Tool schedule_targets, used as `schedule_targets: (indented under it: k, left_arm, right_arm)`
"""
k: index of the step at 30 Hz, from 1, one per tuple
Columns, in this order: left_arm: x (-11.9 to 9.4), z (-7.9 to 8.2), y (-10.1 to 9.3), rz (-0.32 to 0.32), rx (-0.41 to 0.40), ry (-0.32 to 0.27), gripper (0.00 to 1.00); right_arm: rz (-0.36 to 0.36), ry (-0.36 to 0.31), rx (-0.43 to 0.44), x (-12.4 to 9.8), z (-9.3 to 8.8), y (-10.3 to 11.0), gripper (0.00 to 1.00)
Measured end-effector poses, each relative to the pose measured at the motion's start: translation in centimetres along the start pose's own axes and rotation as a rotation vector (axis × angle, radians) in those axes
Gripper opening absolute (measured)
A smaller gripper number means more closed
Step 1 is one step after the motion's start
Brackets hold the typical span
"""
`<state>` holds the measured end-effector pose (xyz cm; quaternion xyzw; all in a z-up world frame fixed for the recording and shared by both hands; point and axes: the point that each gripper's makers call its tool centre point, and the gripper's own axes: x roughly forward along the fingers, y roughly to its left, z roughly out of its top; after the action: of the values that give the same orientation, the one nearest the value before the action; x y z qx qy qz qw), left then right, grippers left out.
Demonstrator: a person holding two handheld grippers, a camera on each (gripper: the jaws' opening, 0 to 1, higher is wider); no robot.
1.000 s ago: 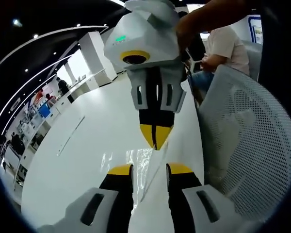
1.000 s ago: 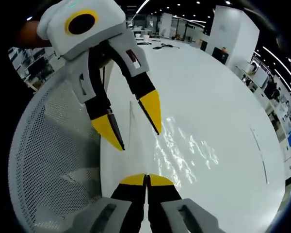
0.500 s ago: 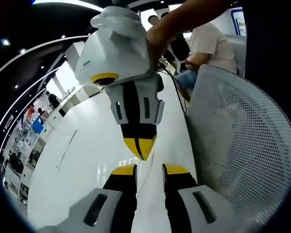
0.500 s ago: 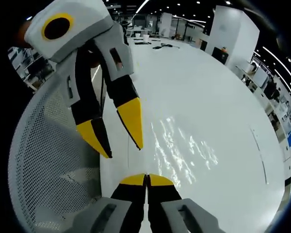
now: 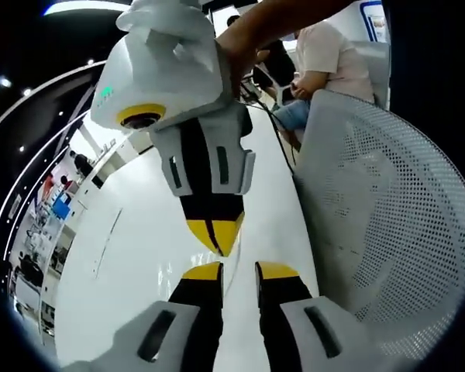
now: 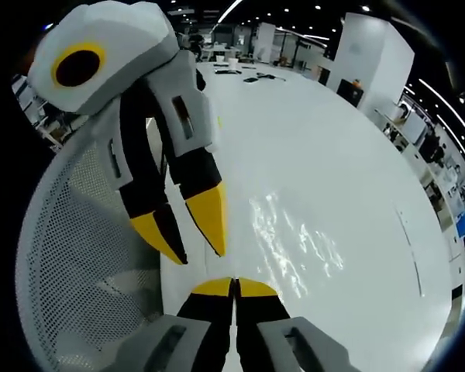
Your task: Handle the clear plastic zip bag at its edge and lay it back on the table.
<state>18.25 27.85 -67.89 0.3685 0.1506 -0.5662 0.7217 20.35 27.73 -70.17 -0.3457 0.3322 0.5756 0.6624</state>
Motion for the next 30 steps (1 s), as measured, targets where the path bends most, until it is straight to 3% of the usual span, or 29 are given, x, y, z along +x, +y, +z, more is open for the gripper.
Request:
schedule_targets:
  k: [12, 21, 30]
  left_arm:
    - [0.2, -1.0, 0.6, 0.029, 0.008, 0.038, 0.11]
    - [-0.1, -1.1, 2.0, 0.06, 0.014, 0.052, 0.07]
    - [0.0, -0.9, 2.6, 0.078, 0.027, 0.066, 0.04]
  right_arm:
    - [-0.032, -0.032, 0.012, -1.5, 1.4, -1.2, 0.0]
    - [-0.084, -0.08, 0.006, -2.8, 2.8, -2.7, 0.0]
    - [-0.129, -0.109, 0.0, -3.2, 3.2, -3.6, 0.0]
